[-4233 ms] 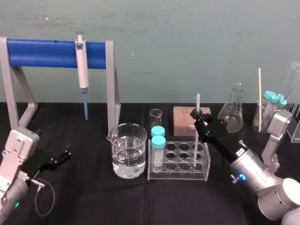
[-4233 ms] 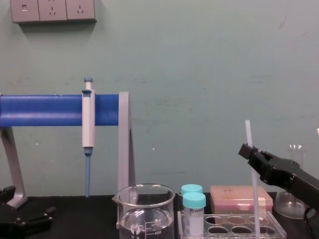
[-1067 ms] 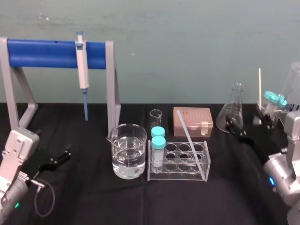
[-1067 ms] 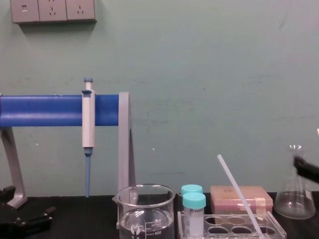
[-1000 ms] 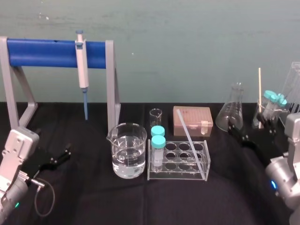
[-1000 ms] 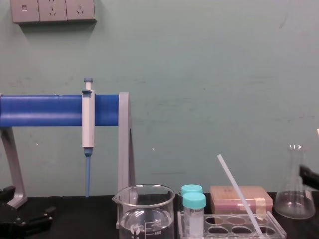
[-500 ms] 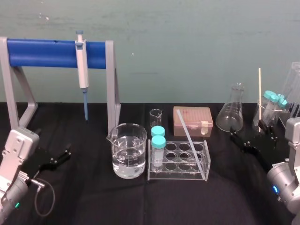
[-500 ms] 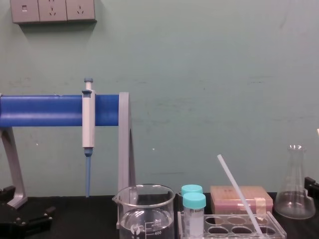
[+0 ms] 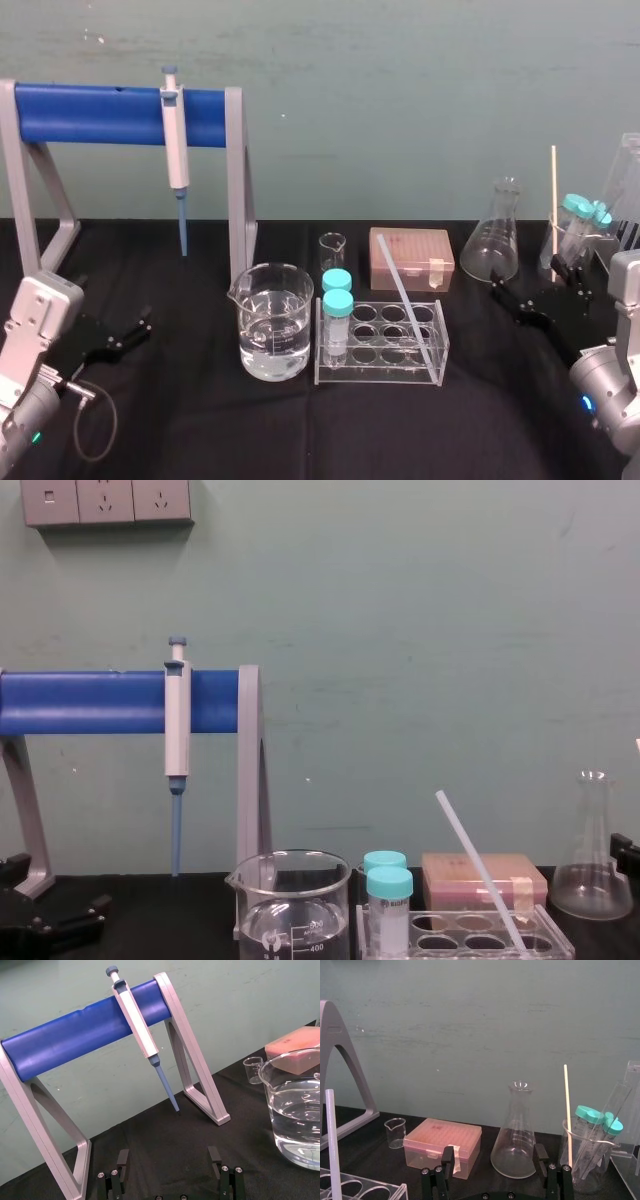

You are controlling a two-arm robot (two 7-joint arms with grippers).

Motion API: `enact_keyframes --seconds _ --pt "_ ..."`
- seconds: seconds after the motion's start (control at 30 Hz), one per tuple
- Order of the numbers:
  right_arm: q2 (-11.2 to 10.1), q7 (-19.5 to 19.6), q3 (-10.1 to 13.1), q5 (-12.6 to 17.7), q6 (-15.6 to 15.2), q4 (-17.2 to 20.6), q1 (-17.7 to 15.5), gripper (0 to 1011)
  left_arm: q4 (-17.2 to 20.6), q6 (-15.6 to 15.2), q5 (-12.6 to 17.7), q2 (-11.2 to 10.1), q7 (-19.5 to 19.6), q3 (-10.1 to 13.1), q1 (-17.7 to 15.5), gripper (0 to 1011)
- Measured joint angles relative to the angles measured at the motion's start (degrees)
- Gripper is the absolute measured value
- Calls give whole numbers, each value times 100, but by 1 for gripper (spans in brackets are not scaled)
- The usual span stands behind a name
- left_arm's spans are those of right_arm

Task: Pick up the stirring rod with one hand, then place it down.

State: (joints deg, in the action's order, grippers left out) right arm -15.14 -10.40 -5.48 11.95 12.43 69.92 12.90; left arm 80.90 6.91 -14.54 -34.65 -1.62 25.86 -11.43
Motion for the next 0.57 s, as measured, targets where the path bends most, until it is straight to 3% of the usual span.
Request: enact_keyframes --seconds 0.57 --pt "0 10 -4 0 9 0 4 1003 0 0 0 0 0 0 0 1000"
